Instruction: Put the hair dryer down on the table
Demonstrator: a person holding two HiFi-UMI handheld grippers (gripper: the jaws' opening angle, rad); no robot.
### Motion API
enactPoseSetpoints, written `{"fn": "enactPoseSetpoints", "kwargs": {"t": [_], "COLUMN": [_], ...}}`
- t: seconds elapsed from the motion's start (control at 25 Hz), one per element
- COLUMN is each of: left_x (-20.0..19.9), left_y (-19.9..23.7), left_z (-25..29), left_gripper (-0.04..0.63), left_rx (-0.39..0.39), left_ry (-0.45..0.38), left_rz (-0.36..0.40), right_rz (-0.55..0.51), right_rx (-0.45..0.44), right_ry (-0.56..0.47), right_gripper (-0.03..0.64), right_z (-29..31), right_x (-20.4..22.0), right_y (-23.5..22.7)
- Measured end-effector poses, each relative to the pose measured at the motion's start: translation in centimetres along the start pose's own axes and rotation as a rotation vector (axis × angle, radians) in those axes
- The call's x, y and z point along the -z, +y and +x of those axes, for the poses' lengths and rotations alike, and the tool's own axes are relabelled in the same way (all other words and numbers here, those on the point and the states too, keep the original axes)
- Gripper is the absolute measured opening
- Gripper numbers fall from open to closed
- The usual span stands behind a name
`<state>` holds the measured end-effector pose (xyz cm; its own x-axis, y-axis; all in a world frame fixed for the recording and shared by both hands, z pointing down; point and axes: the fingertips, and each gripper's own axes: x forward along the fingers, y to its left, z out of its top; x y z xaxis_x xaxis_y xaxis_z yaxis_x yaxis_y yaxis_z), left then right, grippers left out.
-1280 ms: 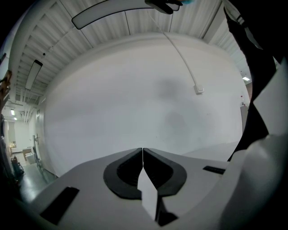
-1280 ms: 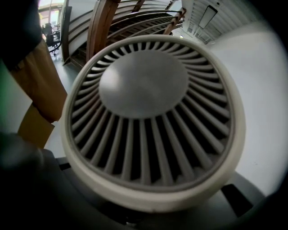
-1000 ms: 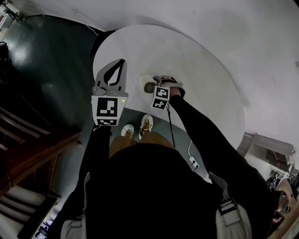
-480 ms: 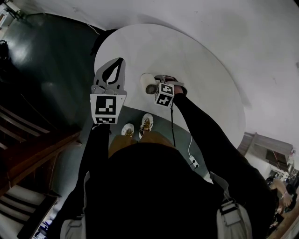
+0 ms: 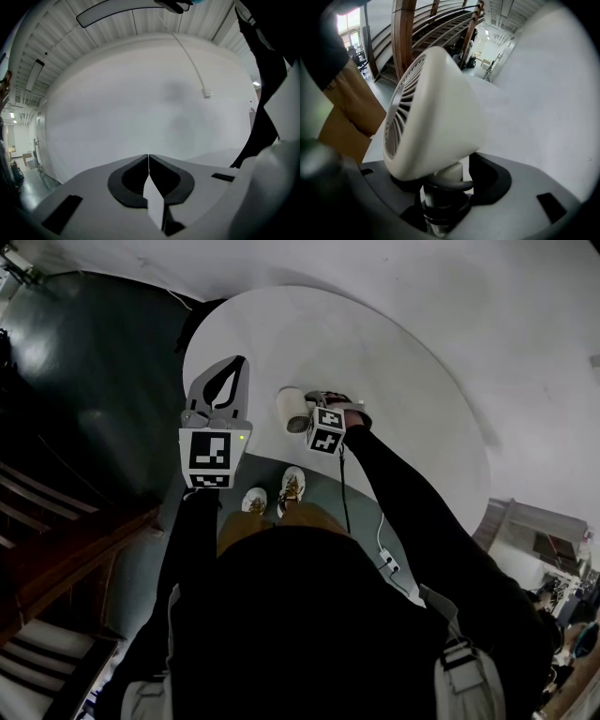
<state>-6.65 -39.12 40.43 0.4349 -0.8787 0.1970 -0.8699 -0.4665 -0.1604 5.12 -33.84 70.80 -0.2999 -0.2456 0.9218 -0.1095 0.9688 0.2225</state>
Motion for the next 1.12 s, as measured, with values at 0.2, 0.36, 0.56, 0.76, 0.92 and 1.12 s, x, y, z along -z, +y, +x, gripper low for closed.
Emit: {"fn": "enactPoseSetpoints", "kwargs": {"t": [0.2,0.36,0.56,0.76,0.92,1.12], "left_x": [0.0,-0.2,-0.2,-0.2,-0.1,-0.3], "left_y": [-0.6,-0.6,-1.0,-1.3,-1.5,-1.8], "left_z": [0.4,0.5,0.8,1.1,1.3,1.5], "left_gripper": [0.017,0.018,0.017,0.018,0.018,0.018], "left_rx": [0.01,0.014,0.024,0.038,0.053,0.083], "left_ry": [-0.002,-0.011,-0.009,-0.01,-0.006,-0.011], "left_rz": [0.0,0.0,-0.004,-0.004,-0.008,-0.007], "right_rz": [-0.008,-0.02,-0.017,0.006,0.019,0.05], "right_rx": [-0.035,-0.119,-0.2,-0.187,-0.176,-0.151], "right_ry": [0.004,0.032,0.045,0.042,0.049,0.054], "right_gripper": [0.286,0.298,0.328,0.328,0.328,0.328], "right_z": [-0.1,-0.2,-0.6,-0.5,-0.6,-1.2], "right_x": [0.3,0.5,0.9,0.9,1.0,1.1], "right_y": [0.8,1.8,3.3,3.1,3.1,2.7]}}
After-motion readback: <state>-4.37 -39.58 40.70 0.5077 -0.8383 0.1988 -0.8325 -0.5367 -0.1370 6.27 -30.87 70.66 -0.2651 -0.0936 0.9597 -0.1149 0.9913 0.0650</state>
